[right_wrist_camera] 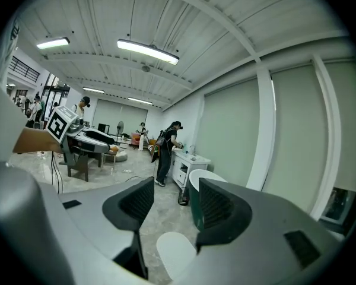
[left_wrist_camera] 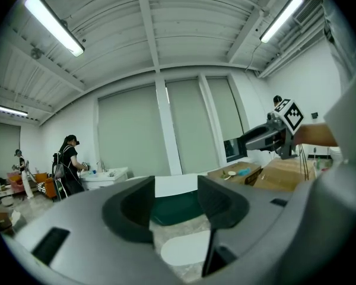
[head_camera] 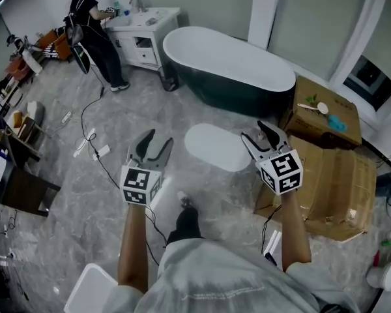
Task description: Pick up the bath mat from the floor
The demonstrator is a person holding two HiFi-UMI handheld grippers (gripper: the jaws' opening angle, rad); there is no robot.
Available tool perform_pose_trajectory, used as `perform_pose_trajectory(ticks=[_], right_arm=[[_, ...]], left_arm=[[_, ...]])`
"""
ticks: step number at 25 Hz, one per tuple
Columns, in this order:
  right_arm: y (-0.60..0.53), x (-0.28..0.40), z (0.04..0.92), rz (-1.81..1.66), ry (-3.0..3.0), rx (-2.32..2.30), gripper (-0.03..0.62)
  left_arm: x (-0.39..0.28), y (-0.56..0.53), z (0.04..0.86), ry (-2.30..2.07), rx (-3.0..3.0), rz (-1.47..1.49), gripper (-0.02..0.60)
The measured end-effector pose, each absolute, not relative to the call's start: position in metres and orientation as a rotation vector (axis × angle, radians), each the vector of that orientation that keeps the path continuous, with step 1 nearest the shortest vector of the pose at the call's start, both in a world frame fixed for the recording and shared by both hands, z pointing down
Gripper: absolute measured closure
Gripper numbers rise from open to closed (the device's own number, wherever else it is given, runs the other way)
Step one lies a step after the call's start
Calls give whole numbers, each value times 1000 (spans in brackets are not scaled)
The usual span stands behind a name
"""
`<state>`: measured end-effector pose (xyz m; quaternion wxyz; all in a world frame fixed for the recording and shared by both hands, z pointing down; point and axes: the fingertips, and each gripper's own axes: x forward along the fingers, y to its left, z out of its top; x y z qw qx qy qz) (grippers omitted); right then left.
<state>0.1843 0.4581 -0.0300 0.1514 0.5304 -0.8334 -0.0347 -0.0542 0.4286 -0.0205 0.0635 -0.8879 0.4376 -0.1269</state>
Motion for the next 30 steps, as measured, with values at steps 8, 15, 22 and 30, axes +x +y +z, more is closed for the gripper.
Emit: perform_pose_trajectory(ticks=[8, 15, 22, 30], right_arm=[[340, 169, -25, -94, -2364, 1503, 365], [230, 142, -28, -125, -2345, 1440, 365], [144, 116, -5, -63, -2329, 1408, 365], [98, 98, 46, 74, -2307, 1327, 365]], left_arm=[[-75, 305, -6, 1344, -2717, -388, 359], [-97, 198, 8, 1358, -2736, -423, 359], [-124, 116, 43, 1412, -2798, -479, 360], [-133, 68, 93, 1429, -2888, -586, 362]])
